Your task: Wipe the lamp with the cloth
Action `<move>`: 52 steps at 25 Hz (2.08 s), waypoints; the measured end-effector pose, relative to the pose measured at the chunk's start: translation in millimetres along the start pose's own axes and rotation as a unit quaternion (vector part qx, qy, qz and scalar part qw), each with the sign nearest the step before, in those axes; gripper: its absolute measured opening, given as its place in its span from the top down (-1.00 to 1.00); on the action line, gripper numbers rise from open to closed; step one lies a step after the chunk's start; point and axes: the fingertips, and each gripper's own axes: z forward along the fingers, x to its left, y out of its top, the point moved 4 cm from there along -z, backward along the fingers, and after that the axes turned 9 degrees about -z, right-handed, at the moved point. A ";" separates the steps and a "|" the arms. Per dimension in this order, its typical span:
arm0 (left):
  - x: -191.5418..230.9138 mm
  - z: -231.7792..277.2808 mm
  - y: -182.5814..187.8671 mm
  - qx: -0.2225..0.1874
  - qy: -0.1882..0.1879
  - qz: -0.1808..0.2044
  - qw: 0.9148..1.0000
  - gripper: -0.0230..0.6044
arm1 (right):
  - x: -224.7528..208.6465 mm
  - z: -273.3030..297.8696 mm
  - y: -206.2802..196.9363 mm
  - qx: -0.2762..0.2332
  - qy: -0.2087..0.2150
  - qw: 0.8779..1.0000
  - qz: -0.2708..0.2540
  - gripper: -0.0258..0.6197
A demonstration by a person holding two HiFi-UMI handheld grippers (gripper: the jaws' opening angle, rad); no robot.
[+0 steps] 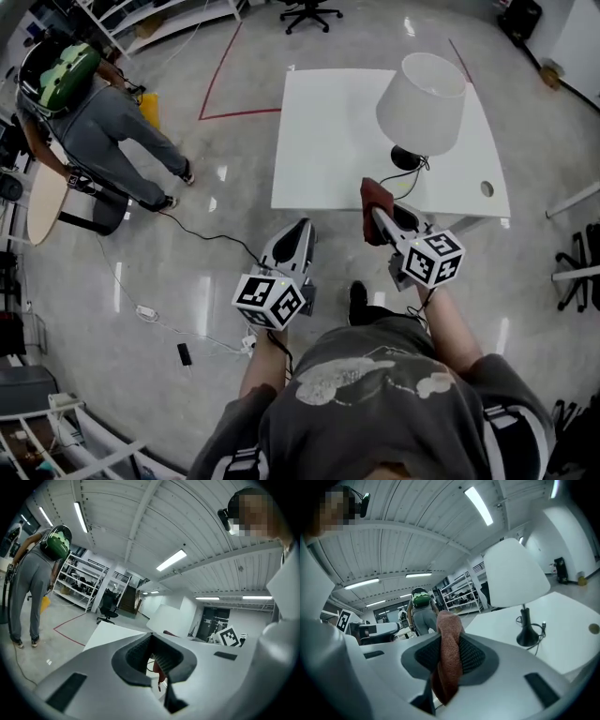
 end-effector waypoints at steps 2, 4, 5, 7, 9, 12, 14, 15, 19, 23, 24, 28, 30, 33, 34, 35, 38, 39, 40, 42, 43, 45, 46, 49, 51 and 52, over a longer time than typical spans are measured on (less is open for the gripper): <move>3.6 20.2 8.9 0.002 0.008 0.008 1.000 0.90 | -13.7 16.6 10.5 -0.008 0.006 1.000 0.004 0.65; 6.2 39.1 14.1 0.001 0.015 0.011 1.000 0.90 | -25.4 29.9 19.1 -0.017 0.015 1.000 0.002 0.65; 7.5 48.8 14.2 0.002 0.016 0.012 1.000 0.90 | -31.5 35.0 22.3 -0.020 0.018 1.000 -0.001 0.65; 10.3 65.3 14.1 0.002 0.016 0.014 1.000 0.90 | -41.1 43.4 27.1 -0.026 0.021 0.999 -0.007 0.65; 16.5 75.0 20.8 -0.001 0.019 0.017 1.000 0.90 | -43.4 52.9 31.9 -0.031 0.026 0.999 -0.006 0.65; 29.8 85.0 38.2 -0.007 0.025 0.015 1.000 0.90 | -40.7 70.6 36.7 -0.031 0.039 0.999 -0.004 0.65; 34.0 91.3 47.7 -0.006 0.024 0.022 0.999 0.90 | -41.0 80.4 36.9 -0.027 0.044 0.999 -0.002 0.65; 36.1 95.0 52.6 -0.005 0.022 0.029 0.999 0.90 | -41.7 85.2 37.7 -0.027 0.044 0.999 0.000 0.65; 59.5 117.3 70.6 0.002 0.006 0.034 0.999 0.90 | -39.0 110.2 49.1 -0.034 0.031 0.999 -0.002 0.65; 89.7 150.9 80.2 0.027 -0.036 0.030 0.999 0.90 | -33.0 142.9 54.3 -0.048 -0.002 0.999 0.002 0.65; 94.5 162.3 80.0 0.039 -0.056 0.031 0.997 0.90 | -34.8 148.6 53.1 -0.052 -0.021 0.998 0.008 0.65; 121.9 207.0 88.3 0.074 -0.113 0.026 0.990 0.90 | -45.5 175.4 55.4 -0.052 -0.086 0.995 0.010 0.65; 135.9 223.7 100.9 0.078 -0.131 0.024 0.988 0.90 | -50.5 188.8 63.6 -0.060 -0.113 0.992 0.013 0.65; 146.3 251.0 111.7 0.093 -0.172 0.025 0.980 0.90 | -64.2 197.4 76.0 -0.081 -0.179 0.980 0.032 0.65; 148.6 259.0 113.7 0.099 -0.187 0.025 0.977 0.90 | -68.2 198.9 79.9 -0.088 -0.203 0.974 0.038 0.65; 151.2 265.7 115.8 0.105 -0.200 0.027 0.974 0.90 | -71.4 200.3 84.3 -0.099 -0.228 0.968 0.044 0.65; 157.0 282.9 122.2 0.121 -0.236 0.031 0.964 0.90 | -78.1 200.8 102.9 -0.142 -0.301 0.942 0.046 0.65; 157.4 289.2 123.4 0.127 -0.249 0.031 0.960 0.90 | -79.8 200.0 109.3 -0.153 -0.323 0.933 0.042 0.65; 157.0 295.7 124.2 0.134 -0.262 0.030 0.955 0.90 | -81.5 199.2 114.9 -0.160 -0.343 0.925 0.040 0.65; 154.8 308.7 126.5 0.145 -0.289 0.033 0.946 0.90 | -85.0 198.9 123.9 -0.171 -0.379 0.908 0.042 0.65; 153.0 315.5 128.5 0.147 -0.301 0.037 0.941 0.90 | -87.2 199.3 127.8 -0.177 -0.396 0.900 0.046 0.65; 148.2 329.2 133.9 0.147 -0.325 0.045 0.933 0.90 | -92.8 200.9 136.6 -0.189 -0.426 0.883 0.057 0.65; 145.6 335.9 137.0 0.146 -0.335 0.047 0.930 0.90 | -95.8 202.0 142.0 -0.197 -0.439 0.874 0.063 0.65; 138.6 353.5 145.2 0.142 -0.361 0.051 0.920 0.90 | -105.0 205.6 163.4 -0.231 -0.466 0.851 0.077 0.65; 134.0 360.7 149.2 0.142 -0.373 0.052 0.915 0.90 | -111.6 204.7 178.0 -0.254 -0.484 0.833 0.086 0.65; 131.5 363.0 150.6 0.143 -0.379 0.051 0.913 0.90 | -114.8 202.6 184.1 -0.265 -0.495 0.823 0.090 0.65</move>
